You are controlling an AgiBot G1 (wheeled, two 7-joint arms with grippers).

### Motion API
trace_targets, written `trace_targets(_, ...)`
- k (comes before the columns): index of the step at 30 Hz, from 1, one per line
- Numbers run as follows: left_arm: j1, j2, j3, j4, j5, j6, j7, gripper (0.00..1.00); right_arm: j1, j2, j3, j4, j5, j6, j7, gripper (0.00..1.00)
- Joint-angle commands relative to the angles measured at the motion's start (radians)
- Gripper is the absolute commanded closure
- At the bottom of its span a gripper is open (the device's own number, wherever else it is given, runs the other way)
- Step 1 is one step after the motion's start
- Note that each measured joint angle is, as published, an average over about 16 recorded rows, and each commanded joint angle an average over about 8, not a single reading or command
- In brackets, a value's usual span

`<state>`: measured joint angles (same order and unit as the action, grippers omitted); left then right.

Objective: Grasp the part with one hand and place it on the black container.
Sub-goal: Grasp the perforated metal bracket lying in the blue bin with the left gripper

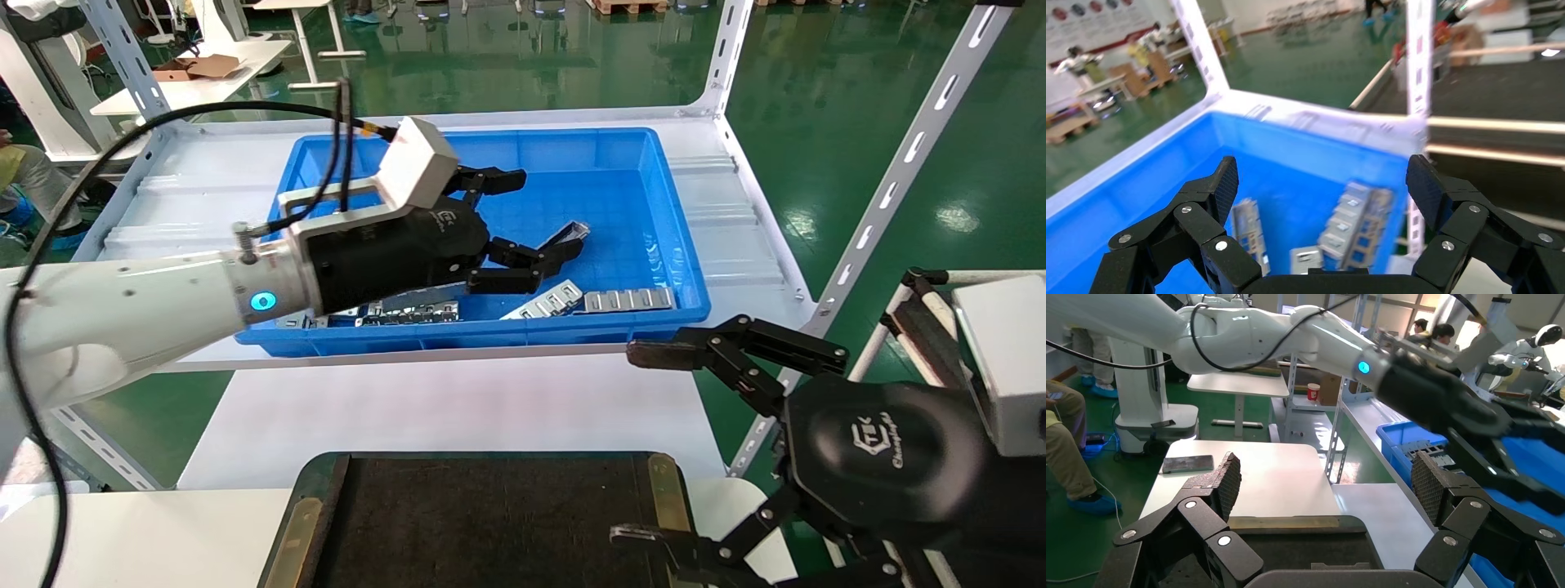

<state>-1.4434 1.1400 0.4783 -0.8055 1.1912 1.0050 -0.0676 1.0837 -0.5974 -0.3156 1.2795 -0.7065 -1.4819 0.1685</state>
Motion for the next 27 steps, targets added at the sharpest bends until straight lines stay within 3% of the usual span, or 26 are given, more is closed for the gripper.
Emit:
trace_targets(1, -0.019, 0.031, 0.012, 0.045, 0.026, -0.029, 0.013, 0.0, 0.0, 0.0, 0.0, 0.0, 0.0, 0.0, 0.0, 0.0)
trace_targets(15, -0.141, 0.214, 0.071, 0.374, 0.109, -0.204, 0.116, 0.0, 0.0, 0.0, -0.001, 0.0, 0.0, 0.0, 0.0, 0.0)
trace_targets(25, -0.159, 0.23, 0.202, 0.39, 0.064, -0.297, 0.057, 0.0, 0.0, 0.0, -0.001, 0.0, 0.001, 0.0, 0.0, 0.0)
trace_targets(27, -0.161, 0.231, 0.239, 0.382, 0.056, -0.325, 0.035, 0.01, 0.0, 0.0, -0.001, 0.0, 0.001, 0.0, -0.001, 0.06)
